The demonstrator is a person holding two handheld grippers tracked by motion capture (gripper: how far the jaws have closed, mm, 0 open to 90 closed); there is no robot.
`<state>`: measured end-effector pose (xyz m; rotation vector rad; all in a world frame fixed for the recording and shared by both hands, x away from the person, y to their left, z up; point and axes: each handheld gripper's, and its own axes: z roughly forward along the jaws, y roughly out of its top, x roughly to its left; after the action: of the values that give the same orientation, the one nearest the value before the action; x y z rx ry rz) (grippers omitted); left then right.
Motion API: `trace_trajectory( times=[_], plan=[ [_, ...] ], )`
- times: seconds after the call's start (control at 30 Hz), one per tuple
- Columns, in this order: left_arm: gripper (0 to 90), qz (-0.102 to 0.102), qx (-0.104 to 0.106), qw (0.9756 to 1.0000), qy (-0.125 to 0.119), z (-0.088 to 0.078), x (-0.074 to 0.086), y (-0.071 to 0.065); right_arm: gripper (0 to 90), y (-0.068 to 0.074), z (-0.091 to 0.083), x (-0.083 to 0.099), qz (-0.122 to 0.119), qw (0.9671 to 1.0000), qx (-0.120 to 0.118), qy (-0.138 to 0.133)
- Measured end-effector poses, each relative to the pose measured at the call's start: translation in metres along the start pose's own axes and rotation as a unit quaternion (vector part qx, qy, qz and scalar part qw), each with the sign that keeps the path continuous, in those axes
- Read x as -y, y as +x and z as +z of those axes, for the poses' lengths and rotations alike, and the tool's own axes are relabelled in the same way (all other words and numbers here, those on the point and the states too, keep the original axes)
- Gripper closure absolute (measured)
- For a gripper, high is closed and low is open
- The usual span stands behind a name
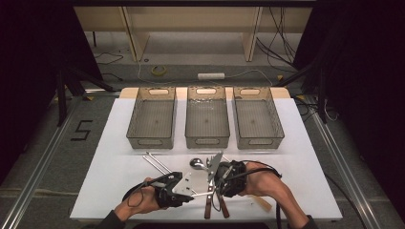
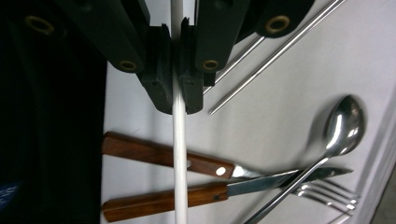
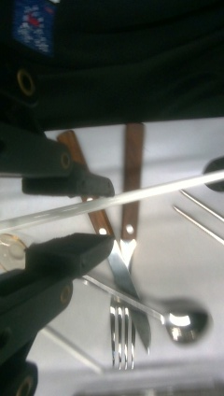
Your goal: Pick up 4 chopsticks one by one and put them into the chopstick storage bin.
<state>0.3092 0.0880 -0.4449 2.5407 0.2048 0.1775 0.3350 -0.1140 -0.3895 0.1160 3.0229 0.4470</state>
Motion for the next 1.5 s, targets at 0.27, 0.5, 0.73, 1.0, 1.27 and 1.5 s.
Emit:
trace_trajectory(
  times=[0.27,0.5,0.73,1.0,1.27,1.5],
  plan=[
    [84.9,-0.046,-0.036,0.9982,-0.010,-0.009,0.005,0.011,46.8,-0.016,-0.020,0.018,0.095,0.9905,0.040,-0.091],
    [84.9,-0.102,-0.069,0.9918,-0.032,-0.020,0.009,0.021,38.2,-0.023,-0.029,0.046,0.159,0.9742,0.076,-0.140],
    [84.9,-0.155,-0.104,0.9807,-0.058,-0.033,0.013,0.032,34.9,-0.026,-0.023,0.072,0.211,0.9640,0.092,-0.134],
    [84.9,-0.218,-0.124,0.9642,-0.085,-0.046,0.022,0.052,33.0,-0.031,-0.017,0.099,0.247,0.9542,0.106,-0.130],
    [84.9,-0.267,-0.158,0.9442,-0.111,-0.065,0.029,0.079,31.9,-0.028,-0.007,0.121,0.277,0.9468,0.108,-0.124],
    [84.9,-0.302,-0.190,0.9267,-0.119,-0.077,0.036,0.111,30.2,-0.028,-0.001,0.129,0.289,0.9445,0.102,-0.118]
  ],
)
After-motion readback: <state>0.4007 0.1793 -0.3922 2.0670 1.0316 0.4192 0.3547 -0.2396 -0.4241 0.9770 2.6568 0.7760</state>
